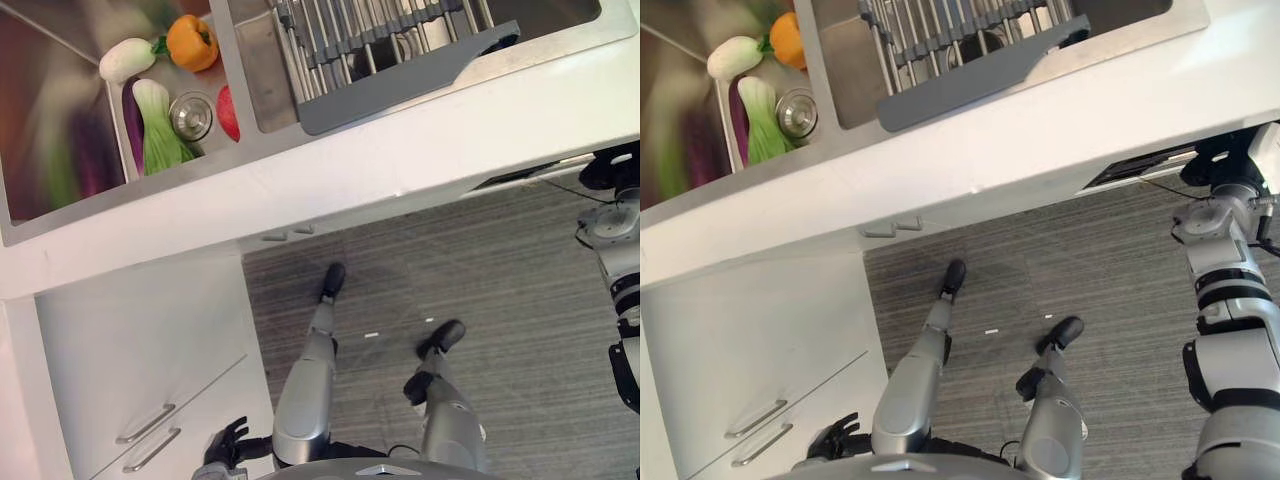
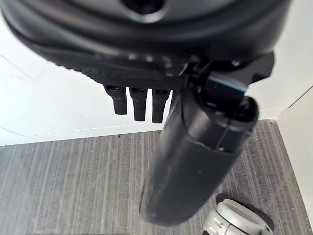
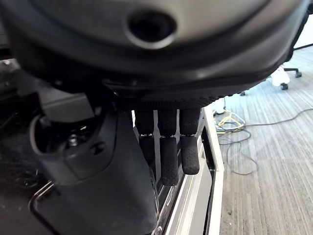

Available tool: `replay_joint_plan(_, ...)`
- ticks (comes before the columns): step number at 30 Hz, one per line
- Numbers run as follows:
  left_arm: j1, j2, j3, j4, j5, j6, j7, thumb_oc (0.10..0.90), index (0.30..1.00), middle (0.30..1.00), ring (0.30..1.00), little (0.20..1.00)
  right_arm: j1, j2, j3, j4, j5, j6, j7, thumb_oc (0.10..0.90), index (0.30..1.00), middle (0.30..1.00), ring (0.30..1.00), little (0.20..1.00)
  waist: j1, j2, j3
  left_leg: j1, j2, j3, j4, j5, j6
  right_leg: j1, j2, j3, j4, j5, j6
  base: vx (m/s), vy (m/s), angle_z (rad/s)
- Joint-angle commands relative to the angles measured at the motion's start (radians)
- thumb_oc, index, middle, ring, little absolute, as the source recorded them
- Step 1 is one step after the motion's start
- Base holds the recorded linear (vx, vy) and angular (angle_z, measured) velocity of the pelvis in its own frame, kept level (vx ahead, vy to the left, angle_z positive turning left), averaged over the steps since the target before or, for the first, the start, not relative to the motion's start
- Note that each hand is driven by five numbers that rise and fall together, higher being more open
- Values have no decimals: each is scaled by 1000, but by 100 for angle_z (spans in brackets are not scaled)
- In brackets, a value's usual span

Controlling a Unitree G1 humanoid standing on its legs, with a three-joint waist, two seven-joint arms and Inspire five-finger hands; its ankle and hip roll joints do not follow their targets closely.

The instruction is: Place the dishes in the dishwasher.

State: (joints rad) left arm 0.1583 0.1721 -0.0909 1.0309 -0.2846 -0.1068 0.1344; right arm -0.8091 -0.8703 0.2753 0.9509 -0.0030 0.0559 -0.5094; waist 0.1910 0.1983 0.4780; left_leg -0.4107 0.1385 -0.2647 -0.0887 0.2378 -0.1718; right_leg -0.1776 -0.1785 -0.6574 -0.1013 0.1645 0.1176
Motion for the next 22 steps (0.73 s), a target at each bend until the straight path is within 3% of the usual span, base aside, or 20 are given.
replay_joint_plan(1,20,94,-66,33,-37,-1,52,800,900,900,900,900,-37,-41,31,-144,-68,-148,-42,800,900,900,900,900,52,-55,-87,41,-6,85,1,-99,-16,-43,-66,100,116,-148,61,0,0,0)
replay_joint_plan(2,3,85,-47,31,-70,0,60,800,900,900,900,900,43,25,-15,-141,-33,-154,-39,800,900,900,900,900,46,-60,-88,52,-2,89,1,-99,-18,-31,-61,105,114,-153,59,0,0,0)
replay_joint_plan(3,4,88,-48,31,-70,0,60,800,900,900,900,900,51,27,-21,-145,-34,-153,-39,800,900,900,900,900,49,-62,-89,53,-2,90,1,-99,-18,-29,-61,105,113,-153,59,0,0,0)
replay_joint_plan(7,-3,80,8,-68,-164,-5,15,800,900,900,900,900,335,159,-135,-219,1,-154,11,800,900,900,900,900,21,-81,-104,104,17,101,1,-115,-18,22,-50,108,114,-173,51,17,-13,2)
replay_joint_plan(8,-12,73,34,-79,-192,-8,6,800,900,900,900,900,418,201,-171,-243,9,-162,23,800,900,900,900,900,9,-89,-107,107,16,104,1,-96,-10,26,-54,94,116,-150,42,80,-59,15)
replay_joint_plan(9,-16,74,52,-72,-203,1,-5,800,900,900,900,900,495,244,-192,-253,21,-171,48,800,900,900,900,900,-1,-104,-124,137,29,109,1,-126,-15,55,-44,108,110,-178,50,46,-1,27)
replay_joint_plan(10,-36,82,66,-13,-192,36,-52,800,900,900,900,900,592,333,-227,-223,89,-181,115,800,900,900,900,900,-24,-119,-143,170,38,124,1,-117,-8,76,-44,102,111,-162,41,142,-21,24)
replay_joint_plan(14,-55,92,69,29,-151,61,-104,800,900,900,900,900,679,432,-255,-138,166,-174,200,800,900,900,900,900,-55,-143,-192,240,64,152,1,-142,-4,125,-28,121,109,-178,38,73,24,-29)
replay_joint_plan(17,-78,89,120,128,-131,71,-111,800,900,900,900,900,763,496,-285,-48,200,-157,246,800,900,900,900,900,-78,-172,-266,324,84,167,1,-164,-6,196,-10,132,112,-204,32,116,-2,-30)
replay_joint_plan(22,-93,77,98,204,-49,82,-123,800,900,900,900,900,767,539,-268,118,188,-123,284,800,900,900,900,900,-85,-178,-342,400,94,174,1,-184,-5,262,-3,140,125,-233,24,86,36,-22)
